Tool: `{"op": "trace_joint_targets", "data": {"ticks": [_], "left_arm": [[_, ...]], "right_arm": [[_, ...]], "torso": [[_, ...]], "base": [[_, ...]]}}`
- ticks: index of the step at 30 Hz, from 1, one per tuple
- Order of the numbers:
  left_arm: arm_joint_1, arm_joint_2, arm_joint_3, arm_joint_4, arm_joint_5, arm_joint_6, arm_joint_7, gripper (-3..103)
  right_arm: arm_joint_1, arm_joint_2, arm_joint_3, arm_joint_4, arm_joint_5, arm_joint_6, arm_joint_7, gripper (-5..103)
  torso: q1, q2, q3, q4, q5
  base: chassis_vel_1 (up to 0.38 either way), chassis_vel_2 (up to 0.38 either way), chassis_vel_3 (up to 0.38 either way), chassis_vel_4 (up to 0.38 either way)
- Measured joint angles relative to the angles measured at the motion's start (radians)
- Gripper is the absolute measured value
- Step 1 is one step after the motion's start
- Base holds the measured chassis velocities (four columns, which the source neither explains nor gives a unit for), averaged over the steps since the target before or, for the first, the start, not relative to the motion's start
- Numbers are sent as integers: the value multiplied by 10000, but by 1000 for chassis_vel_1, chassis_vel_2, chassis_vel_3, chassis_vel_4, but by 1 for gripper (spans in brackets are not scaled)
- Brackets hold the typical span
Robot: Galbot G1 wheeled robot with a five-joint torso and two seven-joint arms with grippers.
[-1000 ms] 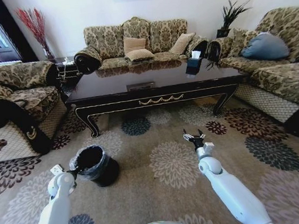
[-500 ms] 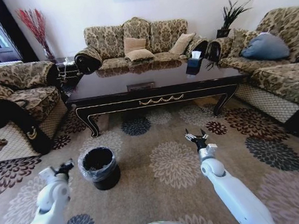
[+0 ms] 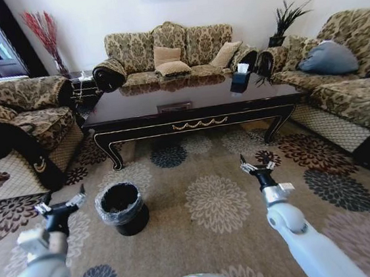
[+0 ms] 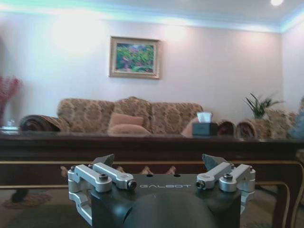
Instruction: Move to the front of the table and pick up the trash from the floor, then place it into the trash bin.
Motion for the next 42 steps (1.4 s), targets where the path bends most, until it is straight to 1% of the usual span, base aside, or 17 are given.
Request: {"op": "trace_joint_targets", "data": {"ticks": [1, 3, 4, 5, 6, 7, 8, 9, 10, 12, 14, 15, 17, 18, 23, 42], "left_arm": [[310, -450, 91, -62, 397, -576, 247, 100], [617, -943, 200, -94, 789, -1063, 386, 100], [708, -1156, 237, -95, 921, -1179, 366, 100], [708, -1156, 237, -95, 921, -1179, 366, 100], [798, -1467, 303, -96, 1013, -1301, 153, 100], [808, -1611, 373, -97, 976, -1416, -40, 100], [755, -1707, 422, -98, 923, -1437, -279, 100], [642, -1764, 430, -90, 896, -1438, -411, 100], [642, -1764, 430, -90, 896, -1438, -411, 100], [360, -1806, 407, -19, 733, -1426, -631, 100], [239, -1802, 397, -19, 182, -1194, -654, 100], [239, -1802, 397, -19, 182, -1194, -654, 100], [197, -1796, 417, -22, -119, -1069, -628, 100], [166, -1801, 419, 6, -185, -1129, -466, 100], [142, -1803, 419, 59, -231, -1210, -316, 100], [127, -1777, 423, 85, -250, -1199, -307, 100]], "right_arm": [[-545, -16, 165, 601, -2, -52, -15, 100], [-1296, -5, 323, 1266, -15, -52, -67, 100], [-1541, 24, 362, 1435, -33, 17, -128, 100], [-1541, 24, 362, 1435, -33, 17, -128, 100], [-1881, 88, 425, 1640, -102, 121, -271, 100], [-2038, 140, 476, 1726, -152, 164, -412, 100], [-2107, 181, 503, 1764, -186, 226, -525, 100], [-2128, 215, 511, 1778, -217, 283, -587, 100], [-2128, 215, 511, 1778, -217, 283, -587, 100], [-2164, 295, 514, 1809, -234, 314, -628, 100], [-2220, 333, 530, 1849, -276, 315, -663, 100], [-2220, 333, 530, 1849, -276, 315, -663, 100], [-2249, 365, 602, 1855, -444, 421, -795, 100], [-2256, 398, 678, 1855, -604, 507, -914, 100], [-2274, 449, 774, 1827, -780, 577, -1056, 100], [-2241, 452, 765, 1774, -776, 581, -1052, 100]], "torso": [[0, 1, 0, 7, -3], [0, 1, 0, 5, -2], [-1, 1, 0, 1, -2], [-1, 1, 0, 1, -2], [0, 1, 0, 2, -1], [0, 0, 0, 4, -2], [0, 1, 0, 3, 0], [-1, 1, 1, 7, -1], [-1, 1, 1, 7, -1], [0, 0, 2, 4, -1], [0, 0, 2, 3, -1], [0, 0, 2, 3, -1], [1, 0, 2, 4, -2], [0, 1, 2, 5, -1], [1, 0, 2, 4, -2], [1, -2, 3, 3, -2]], "base": [[0, 0, 0, 0], [0, 0, 0, 0], [0, 0, 0, 0], [0, 0, 0, 0], [0, 0, 0, 0], [0, 0, 0, 0], [0, 0, 0, 0], [0, 0, 0, 0], [0, 0, 0, 0], [0, 0, 0, 0], [0, 0, 0, 0], [0, 0, 0, 0], [0, 0, 0, 0], [0, 0, 0, 0], [0, 0, 0, 0], [3, -1, -1, 3]]}}
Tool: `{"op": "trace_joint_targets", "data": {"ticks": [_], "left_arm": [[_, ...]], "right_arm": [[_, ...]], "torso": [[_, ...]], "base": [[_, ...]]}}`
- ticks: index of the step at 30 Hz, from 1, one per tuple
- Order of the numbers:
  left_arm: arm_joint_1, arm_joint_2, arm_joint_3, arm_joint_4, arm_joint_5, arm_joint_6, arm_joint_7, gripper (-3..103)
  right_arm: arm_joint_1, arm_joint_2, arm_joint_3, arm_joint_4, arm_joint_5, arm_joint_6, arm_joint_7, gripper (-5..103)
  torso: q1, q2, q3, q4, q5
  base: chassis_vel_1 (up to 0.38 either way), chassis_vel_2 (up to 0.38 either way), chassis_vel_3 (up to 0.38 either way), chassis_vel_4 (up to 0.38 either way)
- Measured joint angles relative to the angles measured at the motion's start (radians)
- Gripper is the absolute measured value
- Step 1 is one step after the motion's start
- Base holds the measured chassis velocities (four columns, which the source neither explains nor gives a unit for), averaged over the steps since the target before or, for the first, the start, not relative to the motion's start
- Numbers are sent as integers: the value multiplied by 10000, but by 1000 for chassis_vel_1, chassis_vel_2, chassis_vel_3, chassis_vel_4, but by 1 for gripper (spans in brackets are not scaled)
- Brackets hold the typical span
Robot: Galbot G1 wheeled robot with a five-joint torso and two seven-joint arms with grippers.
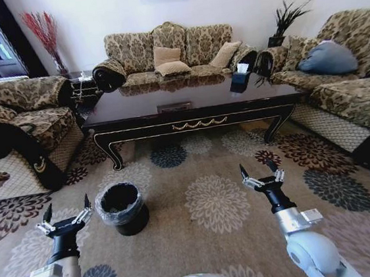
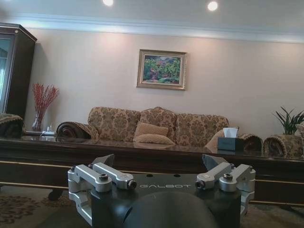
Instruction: Move to the front of the table and pick up the trash from the floor, then place it into the trash bin.
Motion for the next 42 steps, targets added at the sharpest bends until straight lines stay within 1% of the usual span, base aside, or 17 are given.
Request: {"op": "trace_joint_targets", "data": {"ticks": [8, 15, 18, 21, 23, 27, 29, 30, 32, 34, 36, 37, 38, 39, 41, 42], "left_arm": [[0, 5, -1, 6, -1, 8, 1, 100], [-2, 9, -1, 8, -2, 13, 1, 100], [-2, 8, -2, 8, -2, 16, 2, 100], [-2, 9, -2, 8, -2, 17, 2, 100], [-3, 10, -2, 9, -2, 18, 2, 100], [-3, 10, -2, 9, -2, 18, 2, 100], [-3, 9, -2, 11, -3, 20, 0, 100], [-3, 9, -2, 11, -3, 20, 0, 100], [-2, 10, -2, 10, -2, 20, 0, 100], [-2, 10, -2, 10, -3, 20, -2, 100], [-3, 10, -2, 11, -3, 20, -2, 100], [-3, 9, -2, 11, -3, 20, -2, 100], [-2, 10, -3, 10, -3, 20, -4, 100], [-2, 10, -3, 10, -3, 20, -5, 100], [-2, 10, -3, 11, -3, 20, -4, 100], [-2, 10, -3, 11, -3, 20, -5, 100]], "right_arm": [[7, -2, -5, -6, 4, 0, 5, 100], [8, -3, -9, -11, 6, -1, 10, 100], [9, -3, -11, -11, 6, -2, 12, 100], [11, -2, -12, -14, 10, -4, 13, 100], [12, -3, -11, -14, 11, -5, 15, 100], [12, -3, -12, -14, 14, -7, 18, 100], [12, -4, -12, -14, 15, -7, 18, 100], [12, -4, -12, -14, 15, -7, 18, 100], [13, -3, -13, -15, 17, -9, 19, 100], [13, -3, -12, -14, 17, -8, 19, 100], [12, -3, -13, -14, 17, -9, 19, 100], [12, -3, -13, -15, 18, -9, 19, 100], [13, -3, -13, -15, 18, -9, 19, 100], [12, -4, -12, -14, 18, -9, 19, 100], [12, -4, -13, -14, 18, -9, 19, 100], [11, -3, -13, -14, 18, -9, 19, 100]], "torso": [[1, 0, 1, 2, -2], [0, 0, -1, -2, 0], [0, 1, -2, 2, -1], [0, 0, 0, 0, 3], [0, 0, 0, 1, -4], [0, 0, -2, -1, 7], [0, 1, -2, 2, -10], [0, 1, -2, 2, -10], [0, 2, -1, 0, 12], [0, 3, -2, 0, -9], [0, 1, 0, 0, -9], [1, 1, 0, 3, 5], [-1, 2, -2, 2, 10], [-2, 4, -5, -1, 0], [-1, 4, -3, 0, -7], [0, 3, -1, -1, -4]], "base": [[110, -98, -100, 113], [251, -242, -255, 259], [306, -306, -300, 294], [321, -318, -313, 308], [339, -355, -326, 334], [357, -354, -362, 355], [368, -370, -370, 361], [373, -370, -384, 358], [368, -378, -367, 360], [346, -353, -349, 350], [353, -365, -358, 363], [365, -339, -367, 376], [365, -339, -367, 352], [367, -365, -368, 353], [367, -369, -368, 353], [370, -373, -367, 369]]}}
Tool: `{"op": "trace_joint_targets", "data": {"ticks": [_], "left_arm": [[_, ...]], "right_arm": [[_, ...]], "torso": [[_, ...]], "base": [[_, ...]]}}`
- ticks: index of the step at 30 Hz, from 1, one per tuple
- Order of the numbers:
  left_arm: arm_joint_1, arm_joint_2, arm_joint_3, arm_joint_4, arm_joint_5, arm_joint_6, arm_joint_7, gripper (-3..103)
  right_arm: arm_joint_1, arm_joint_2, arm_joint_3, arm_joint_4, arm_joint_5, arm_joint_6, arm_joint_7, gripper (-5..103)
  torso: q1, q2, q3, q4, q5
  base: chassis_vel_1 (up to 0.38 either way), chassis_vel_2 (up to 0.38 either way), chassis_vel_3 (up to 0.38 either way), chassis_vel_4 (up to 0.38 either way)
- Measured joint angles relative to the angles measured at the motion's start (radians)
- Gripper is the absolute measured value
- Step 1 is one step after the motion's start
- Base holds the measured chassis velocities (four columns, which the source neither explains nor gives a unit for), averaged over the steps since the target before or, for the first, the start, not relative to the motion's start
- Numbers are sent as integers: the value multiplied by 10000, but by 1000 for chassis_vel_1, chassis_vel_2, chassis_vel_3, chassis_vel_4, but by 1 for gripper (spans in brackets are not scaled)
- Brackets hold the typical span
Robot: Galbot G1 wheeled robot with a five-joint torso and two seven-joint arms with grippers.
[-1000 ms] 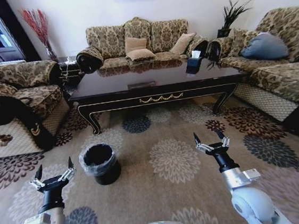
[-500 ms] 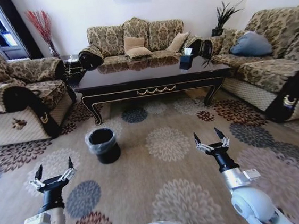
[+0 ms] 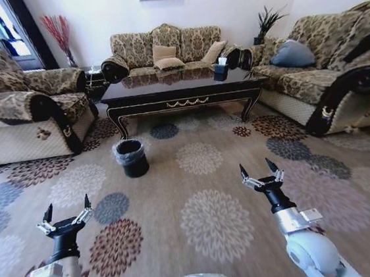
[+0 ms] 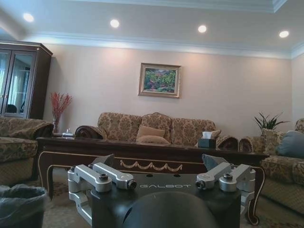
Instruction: Move to the front of the table and pick up the trash from the floor, then place it into the trash bin.
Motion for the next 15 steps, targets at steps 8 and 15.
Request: {"op": "trace_joint_targets", "data": {"ticks": [8, 15], "left_arm": [[-1, 0, 0, -1, 0, 0, 1, 100], [1, 0, 0, -1, 0, 0, 1, 100]], "right_arm": [[3, 0, 0, -1, 2, 0, 0, 100], [-2, 0, 1, -1, 2, -1, 1, 100]], "torso": [[0, -1, 1, 2, 12], [-2, 1, -6, -2, 4]], "base": [[316, -370, -306, 383], [228, -305, -246, 279]]}}
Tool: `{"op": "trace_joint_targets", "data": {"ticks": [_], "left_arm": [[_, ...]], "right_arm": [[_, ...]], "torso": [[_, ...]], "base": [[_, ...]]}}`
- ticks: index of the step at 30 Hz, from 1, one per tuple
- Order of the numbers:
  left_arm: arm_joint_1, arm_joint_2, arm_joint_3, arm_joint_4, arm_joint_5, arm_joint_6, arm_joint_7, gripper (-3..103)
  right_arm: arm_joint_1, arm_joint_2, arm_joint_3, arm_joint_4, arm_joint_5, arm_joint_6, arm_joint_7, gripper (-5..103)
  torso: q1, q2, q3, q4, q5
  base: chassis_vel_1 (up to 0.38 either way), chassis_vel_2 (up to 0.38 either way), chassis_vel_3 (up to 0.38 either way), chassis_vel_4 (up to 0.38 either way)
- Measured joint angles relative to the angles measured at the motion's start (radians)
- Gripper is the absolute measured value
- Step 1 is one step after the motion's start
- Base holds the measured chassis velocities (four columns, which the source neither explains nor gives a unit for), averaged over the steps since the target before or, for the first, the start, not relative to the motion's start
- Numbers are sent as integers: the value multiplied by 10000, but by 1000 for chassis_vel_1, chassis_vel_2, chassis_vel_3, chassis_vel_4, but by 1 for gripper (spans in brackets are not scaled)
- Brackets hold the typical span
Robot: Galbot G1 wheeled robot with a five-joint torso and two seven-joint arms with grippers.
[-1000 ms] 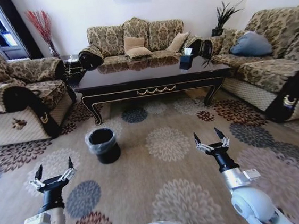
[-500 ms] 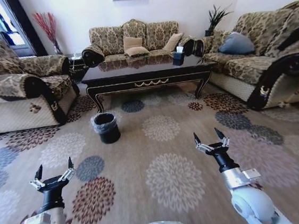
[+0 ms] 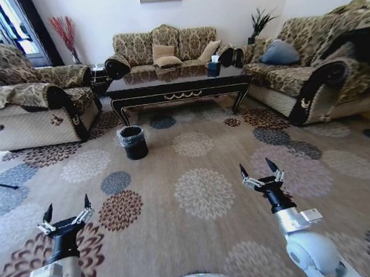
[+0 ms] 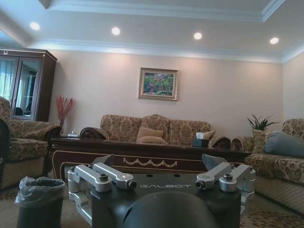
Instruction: Move to the front of the table and pick up the trash from the floor, then place it into the trash bin.
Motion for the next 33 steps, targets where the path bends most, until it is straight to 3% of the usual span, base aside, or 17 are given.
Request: {"op": "trace_joint_targets", "data": {"ticks": [14, 33], "left_arm": [[-4, 2, 0, 0, 0, 0, 0, 100], [-1, 1, 0, 0, 0, 0, 0, 100]], "right_arm": [[7, 0, 0, 0, -3, 0, 0, 100], [3, 0, 0, 0, -3, 0, -1, 100]], "torso": [[3, -4, 7, 3, -1], [3, -2, 8, 5, -1]], "base": [[11, -6, -7, 19], [98, -98, -106, 82]]}}
